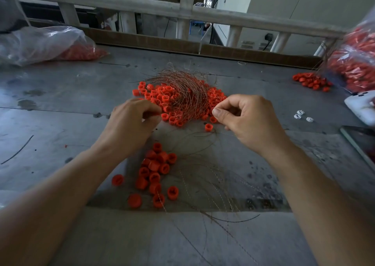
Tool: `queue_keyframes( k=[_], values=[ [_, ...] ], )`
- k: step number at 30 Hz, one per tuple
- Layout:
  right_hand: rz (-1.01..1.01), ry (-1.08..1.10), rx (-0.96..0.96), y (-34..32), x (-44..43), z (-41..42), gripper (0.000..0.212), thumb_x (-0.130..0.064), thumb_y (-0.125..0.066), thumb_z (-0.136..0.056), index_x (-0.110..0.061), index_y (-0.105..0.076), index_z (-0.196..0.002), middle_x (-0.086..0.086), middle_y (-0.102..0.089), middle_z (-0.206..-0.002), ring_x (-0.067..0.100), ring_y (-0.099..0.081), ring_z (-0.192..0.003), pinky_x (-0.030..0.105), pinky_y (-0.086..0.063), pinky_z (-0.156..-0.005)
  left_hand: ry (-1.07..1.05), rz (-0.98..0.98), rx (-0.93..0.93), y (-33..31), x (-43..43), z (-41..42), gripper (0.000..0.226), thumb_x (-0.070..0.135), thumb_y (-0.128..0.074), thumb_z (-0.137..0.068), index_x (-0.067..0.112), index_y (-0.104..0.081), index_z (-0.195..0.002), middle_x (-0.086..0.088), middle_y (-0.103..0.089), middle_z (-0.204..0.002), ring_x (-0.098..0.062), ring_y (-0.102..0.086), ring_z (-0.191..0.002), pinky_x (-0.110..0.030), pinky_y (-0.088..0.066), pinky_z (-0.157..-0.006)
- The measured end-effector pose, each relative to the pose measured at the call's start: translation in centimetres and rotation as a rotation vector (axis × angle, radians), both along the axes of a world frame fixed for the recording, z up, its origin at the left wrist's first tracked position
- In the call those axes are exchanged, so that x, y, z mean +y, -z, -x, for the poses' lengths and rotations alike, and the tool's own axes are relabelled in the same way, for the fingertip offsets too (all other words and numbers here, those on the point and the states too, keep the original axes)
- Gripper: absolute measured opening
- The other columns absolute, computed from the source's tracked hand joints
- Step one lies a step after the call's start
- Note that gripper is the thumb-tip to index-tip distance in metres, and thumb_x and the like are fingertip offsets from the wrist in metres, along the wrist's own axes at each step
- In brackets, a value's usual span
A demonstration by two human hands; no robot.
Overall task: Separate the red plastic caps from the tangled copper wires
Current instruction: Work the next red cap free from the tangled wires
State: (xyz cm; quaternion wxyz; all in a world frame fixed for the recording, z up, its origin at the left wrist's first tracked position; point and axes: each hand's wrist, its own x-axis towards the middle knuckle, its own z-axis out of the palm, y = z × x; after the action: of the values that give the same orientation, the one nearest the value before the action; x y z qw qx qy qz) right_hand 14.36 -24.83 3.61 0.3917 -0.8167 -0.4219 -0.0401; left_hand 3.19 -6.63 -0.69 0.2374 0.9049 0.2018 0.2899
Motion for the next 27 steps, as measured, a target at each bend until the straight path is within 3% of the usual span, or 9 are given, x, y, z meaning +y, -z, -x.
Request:
queue_keyframes(
  k=[4, 9, 14, 19, 22, 24, 27],
  values=[
    [0.004, -0.010, 0.004, 0.0, 0.0, 0.0, 0.019, -0.018, -0.067, -0.083, -0.028, -0.060, -0.067, -0.019, -0.053, -0.051, -0.008, -0.054, -0.051, 0.007, -0.042, -0.054, 0.148, 0.076, 0.000, -0.4, -0.8, 0.1, 0.016, 0.022, -0.070, -0.078, 0.035, -0.064, -0.083, 0.027, -0.055, -0.080, 0.020, -0.050, -0.074, 0.004, -0.034, -0.065],
    [0.035, -0.012, 0.007, 0.2, 0.1, 0.1, 0.015, -0.019, -0.066, -0.083, -0.024, -0.063, -0.069, -0.018, -0.055, -0.053, -0.009, -0.054, -0.051, 0.006, -0.041, -0.054, 0.209, 0.043, 0.146, 0.0, -1.9, -0.5, 0.017, 0.022, -0.067, -0.081, 0.031, -0.071, -0.095, 0.026, -0.053, -0.083, 0.010, -0.048, -0.076, -0.008, -0.038, -0.067],
    [0.057, -0.011, 0.001, 0.3, 0.3, 0.2, 0.013, -0.020, -0.066, -0.083, -0.021, -0.065, -0.071, -0.016, -0.056, -0.054, 0.001, -0.055, -0.055, 0.012, -0.042, -0.052, 0.207, 0.031, 0.189, 0.0, -1.9, -0.6, 0.016, 0.025, -0.068, -0.081, 0.027, -0.072, -0.096, 0.017, -0.060, -0.085, 0.006, -0.049, -0.071, -0.001, -0.033, -0.060],
    [0.064, -0.006, -0.001, 0.4, 0.3, 0.2, 0.011, -0.020, -0.066, -0.083, -0.019, -0.067, -0.072, -0.017, -0.055, -0.055, -0.004, -0.053, -0.055, 0.009, -0.042, -0.053, 0.143, 0.092, 0.102, -0.6, -1.8, -0.5, 0.016, 0.022, -0.071, -0.079, 0.020, -0.074, -0.095, 0.024, -0.053, -0.074, 0.019, -0.044, -0.063, 0.007, -0.031, -0.062],
    [0.039, -0.009, -0.005, 0.4, 0.4, 0.1, 0.013, -0.018, -0.066, -0.083, -0.024, -0.064, -0.072, -0.018, -0.055, -0.056, -0.006, -0.053, -0.056, 0.007, -0.040, -0.053, 0.150, 0.104, -0.017, -1.4, -2.4, 0.3, 0.010, 0.025, -0.072, -0.075, 0.024, -0.074, -0.085, 0.033, -0.050, -0.070, 0.030, -0.045, -0.070, 0.009, -0.028, -0.065],
    [0.004, -0.049, -0.009, 0.4, 0.5, 0.4, 0.009, -0.013, -0.066, -0.083, -0.022, -0.066, -0.082, -0.019, -0.056, -0.065, -0.007, -0.054, -0.061, 0.005, -0.040, -0.059, 0.230, 0.117, -0.068, -1.9, -3.1, 1.0, 0.009, 0.027, -0.070, -0.071, 0.031, -0.071, -0.079, 0.030, -0.056, -0.070, 0.023, -0.051, -0.075, 0.006, -0.033, -0.069],
    [0.022, -0.165, -0.096, 0.5, 0.8, 0.9, 0.026, -0.004, -0.064, -0.082, -0.014, -0.067, -0.106, -0.012, -0.059, -0.091, 0.001, -0.054, -0.084, 0.009, -0.042, -0.077, 0.367, 0.103, -0.070, -2.3, -4.0, 1.6, 0.013, 0.018, -0.074, -0.071, 0.023, -0.073, -0.083, 0.018, -0.063, -0.079, 0.007, -0.059, -0.076, -0.004, -0.044, -0.069]
  ],
)
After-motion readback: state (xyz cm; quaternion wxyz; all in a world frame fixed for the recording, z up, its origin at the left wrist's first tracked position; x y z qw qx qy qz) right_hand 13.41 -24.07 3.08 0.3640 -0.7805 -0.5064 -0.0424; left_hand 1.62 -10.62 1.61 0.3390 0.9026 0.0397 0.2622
